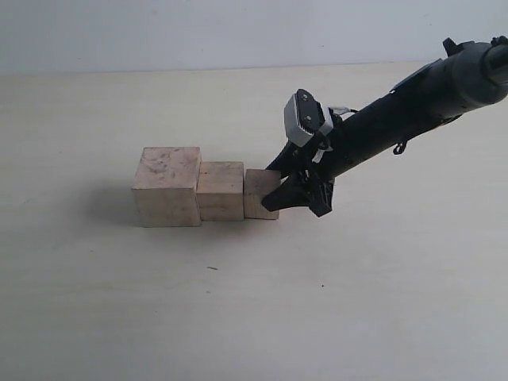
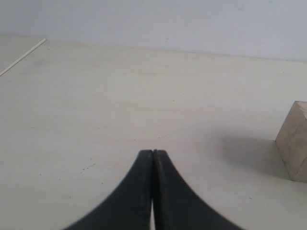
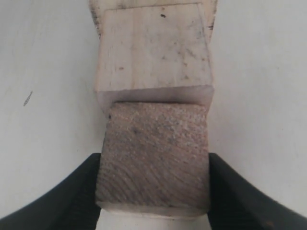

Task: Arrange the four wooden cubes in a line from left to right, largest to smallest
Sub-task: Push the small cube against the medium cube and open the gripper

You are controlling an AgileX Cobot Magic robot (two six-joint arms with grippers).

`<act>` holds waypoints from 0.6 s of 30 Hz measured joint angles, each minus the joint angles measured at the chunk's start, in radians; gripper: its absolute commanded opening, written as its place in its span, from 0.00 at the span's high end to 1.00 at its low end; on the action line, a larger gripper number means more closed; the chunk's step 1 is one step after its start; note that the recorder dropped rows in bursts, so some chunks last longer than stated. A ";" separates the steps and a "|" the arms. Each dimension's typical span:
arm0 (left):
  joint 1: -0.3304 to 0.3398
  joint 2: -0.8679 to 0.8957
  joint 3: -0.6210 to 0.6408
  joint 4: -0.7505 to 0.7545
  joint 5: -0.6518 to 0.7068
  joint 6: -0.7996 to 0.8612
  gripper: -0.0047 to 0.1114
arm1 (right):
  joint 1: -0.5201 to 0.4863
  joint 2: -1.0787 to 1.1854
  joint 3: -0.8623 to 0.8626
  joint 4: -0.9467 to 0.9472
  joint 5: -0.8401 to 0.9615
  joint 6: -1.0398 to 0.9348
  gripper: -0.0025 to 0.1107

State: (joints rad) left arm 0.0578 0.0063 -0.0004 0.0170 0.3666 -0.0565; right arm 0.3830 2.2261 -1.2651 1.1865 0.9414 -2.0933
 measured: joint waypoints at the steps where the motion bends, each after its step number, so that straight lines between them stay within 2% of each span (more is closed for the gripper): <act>1: 0.000 0.000 0.000 0.000 0.000 0.000 0.96 | 0.000 0.000 0.000 0.001 0.000 0.000 0.96; 7: 0.000 0.000 0.000 0.000 0.000 0.000 0.96 | 0.000 0.000 0.000 0.002 0.000 0.000 0.90; 11: 0.000 0.000 0.000 0.000 0.000 0.000 0.96 | 0.000 0.000 0.000 0.004 0.000 0.000 0.82; 14: 0.000 0.000 0.000 0.000 0.000 0.000 0.96 | 0.000 0.000 0.000 0.004 0.000 0.000 0.72; 18: 0.000 0.000 0.000 0.000 0.000 0.000 0.96 | 0.000 0.000 0.000 0.006 0.000 0.000 0.53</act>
State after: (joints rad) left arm 0.0578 0.0063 -0.0004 0.0170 0.3666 -0.0565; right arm 0.3830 2.2261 -1.2651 1.1922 0.9414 -2.0933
